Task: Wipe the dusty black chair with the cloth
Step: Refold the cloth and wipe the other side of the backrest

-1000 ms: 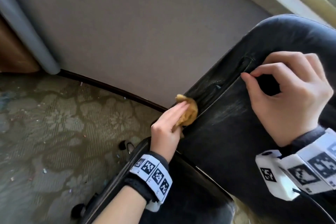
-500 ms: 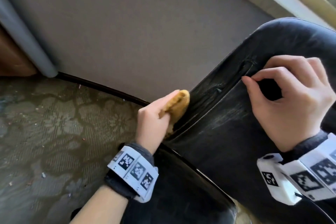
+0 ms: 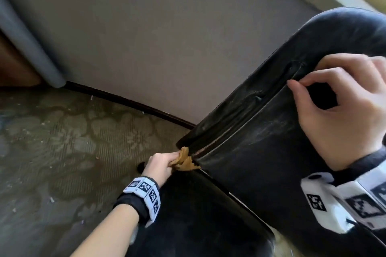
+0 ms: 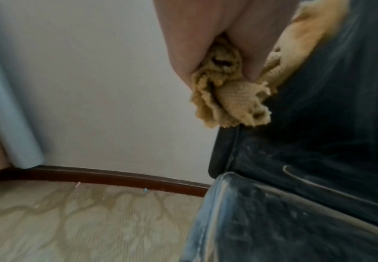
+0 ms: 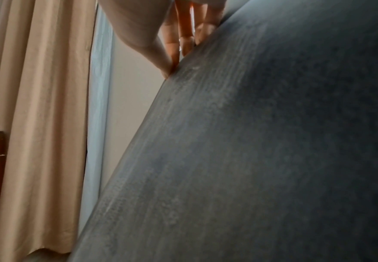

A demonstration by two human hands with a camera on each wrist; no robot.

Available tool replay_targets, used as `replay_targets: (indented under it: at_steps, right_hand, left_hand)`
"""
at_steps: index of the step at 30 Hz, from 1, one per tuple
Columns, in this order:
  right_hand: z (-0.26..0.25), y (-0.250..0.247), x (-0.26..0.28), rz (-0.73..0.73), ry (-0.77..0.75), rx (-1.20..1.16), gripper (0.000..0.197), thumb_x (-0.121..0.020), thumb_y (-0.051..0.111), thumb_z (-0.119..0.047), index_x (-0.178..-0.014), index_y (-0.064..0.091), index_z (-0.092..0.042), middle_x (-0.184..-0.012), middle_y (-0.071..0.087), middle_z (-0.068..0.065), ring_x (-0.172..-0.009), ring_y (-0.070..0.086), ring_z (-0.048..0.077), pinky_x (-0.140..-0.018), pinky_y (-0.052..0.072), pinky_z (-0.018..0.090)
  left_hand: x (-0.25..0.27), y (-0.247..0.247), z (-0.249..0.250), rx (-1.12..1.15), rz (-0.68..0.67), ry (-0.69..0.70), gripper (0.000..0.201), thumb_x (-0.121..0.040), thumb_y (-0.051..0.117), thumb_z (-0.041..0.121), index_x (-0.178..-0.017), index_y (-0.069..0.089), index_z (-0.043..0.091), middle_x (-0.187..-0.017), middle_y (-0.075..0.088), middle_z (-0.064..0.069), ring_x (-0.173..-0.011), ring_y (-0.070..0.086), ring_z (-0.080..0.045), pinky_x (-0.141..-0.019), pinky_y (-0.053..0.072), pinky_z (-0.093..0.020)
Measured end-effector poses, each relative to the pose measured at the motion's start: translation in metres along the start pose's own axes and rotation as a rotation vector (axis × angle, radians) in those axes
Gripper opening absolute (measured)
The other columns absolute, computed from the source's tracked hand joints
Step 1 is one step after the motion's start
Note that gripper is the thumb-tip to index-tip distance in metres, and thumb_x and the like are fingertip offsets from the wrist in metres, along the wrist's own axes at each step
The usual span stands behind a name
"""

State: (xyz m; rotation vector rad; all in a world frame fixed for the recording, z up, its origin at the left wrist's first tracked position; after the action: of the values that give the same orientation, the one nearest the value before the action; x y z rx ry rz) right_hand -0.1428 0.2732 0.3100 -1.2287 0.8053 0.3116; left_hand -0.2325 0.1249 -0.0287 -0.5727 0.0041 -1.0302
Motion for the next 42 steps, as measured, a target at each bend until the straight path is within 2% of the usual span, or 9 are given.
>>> replay_targets:
  at_steps: [4,8,13,19,26,32,36,39,42]
  right_hand:
    - [-0.001,0.0,-0.001,0.0,-0.007,-0.006,0.029,-0.088,0.065,-0.02,-0.066,0.067,0.0,-0.083,0.066,0.015,-0.077,0.055,0.034,-0.082,0.03,0.009]
    - [-0.001,0.0,0.0,0.008,0.001,-0.019,0.03,-0.088,0.065,-0.02,-0.066,0.066,0.0,-0.083,0.066,0.015,-0.078,0.055,0.033,-0.08,0.029,0.008]
    - [0.001,0.0,0.001,0.017,0.006,-0.027,0.03,-0.088,0.065,-0.02,-0.066,0.066,0.0,-0.083,0.066,0.015,-0.077,0.055,0.034,-0.079,0.031,0.011]
    - [0.001,0.001,0.004,0.0,0.023,-0.049,0.032,-0.09,0.062,-0.022,-0.068,0.066,0.001,-0.086,0.064,0.016,-0.08,0.057,0.037,-0.071,0.046,0.036]
    - [0.002,0.0,0.002,0.013,0.022,-0.019,0.03,-0.088,0.064,-0.021,-0.067,0.066,0.0,-0.085,0.065,0.015,-0.078,0.056,0.035,-0.079,0.032,0.013]
    - [0.0,-0.002,0.001,0.036,0.004,-0.016,0.029,-0.086,0.067,-0.017,-0.064,0.066,0.001,-0.082,0.066,0.015,-0.075,0.057,0.035,-0.081,0.029,0.007]
    - [0.001,-0.001,0.001,0.032,0.009,-0.016,0.029,-0.087,0.066,-0.018,-0.065,0.066,0.001,-0.082,0.066,0.015,-0.076,0.056,0.035,-0.08,0.029,0.008]
    - [0.003,0.001,0.002,0.018,0.027,-0.026,0.03,-0.087,0.065,-0.019,-0.066,0.065,0.001,-0.083,0.065,0.016,-0.076,0.055,0.036,-0.079,0.029,0.01]
    - [0.005,0.001,0.002,0.007,0.031,-0.022,0.03,-0.087,0.065,-0.02,-0.066,0.065,0.001,-0.084,0.064,0.016,-0.077,0.055,0.035,-0.08,0.029,0.01]
  left_hand:
    - [-0.009,-0.038,0.023,0.267,0.284,-0.061,0.061,-0.073,0.046,-0.017,-0.114,0.068,0.023,-0.112,0.068,0.006,-0.104,0.06,0.001,-0.083,0.038,0.006]
    - [-0.009,-0.032,0.081,0.397,0.283,0.17,0.066,-0.066,0.041,-0.024,-0.111,0.069,0.015,-0.108,0.069,0.003,-0.101,0.063,-0.004,-0.091,0.047,-0.011]
    - [-0.001,-0.014,0.064,0.224,0.318,0.176,0.061,-0.066,0.043,-0.025,-0.113,0.066,0.006,-0.115,0.061,0.004,-0.111,0.052,0.004,-0.099,0.029,0.002]
    - [0.004,0.001,0.007,-0.141,0.053,-0.119,0.054,-0.074,0.044,-0.007,-0.103,0.07,0.03,-0.105,0.072,-0.006,-0.104,0.063,-0.03,-0.088,0.051,-0.033]
    - [-0.017,-0.049,0.038,0.204,0.468,-0.118,0.059,-0.075,0.042,-0.016,-0.111,0.07,0.022,-0.101,0.073,-0.008,-0.09,0.068,-0.025,-0.082,0.054,-0.027]
    - [-0.013,-0.014,0.071,0.371,0.427,-0.045,0.059,-0.076,0.041,-0.019,-0.116,0.065,0.017,-0.109,0.068,-0.004,-0.101,0.061,-0.013,-0.095,0.042,-0.015]
    - [0.0,0.007,0.065,0.61,0.21,-0.087,0.037,-0.092,0.046,0.013,-0.127,0.051,0.023,-0.125,0.054,0.003,-0.115,0.049,-0.008,-0.097,0.036,-0.013]
    - [0.007,0.016,0.059,0.564,0.121,-0.041,0.05,-0.091,0.053,0.034,-0.137,0.04,0.023,-0.138,0.037,0.012,-0.127,0.035,-0.001,-0.095,0.024,0.001]
    - [0.003,0.013,0.052,0.475,0.252,-0.016,0.04,-0.09,0.059,0.017,-0.129,0.052,0.014,-0.13,0.049,0.005,-0.121,0.045,-0.004,-0.093,0.026,0.007]
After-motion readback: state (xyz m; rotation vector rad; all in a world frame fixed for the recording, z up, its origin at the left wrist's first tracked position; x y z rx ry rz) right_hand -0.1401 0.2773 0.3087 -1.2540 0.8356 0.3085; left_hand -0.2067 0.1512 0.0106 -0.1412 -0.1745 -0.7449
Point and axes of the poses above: each hand's wrist, its own x-axis away from the middle knuckle, its own y-axis out of the palm, z = x × y, the point moved 5 cm from there along -x, towards the middle knuckle
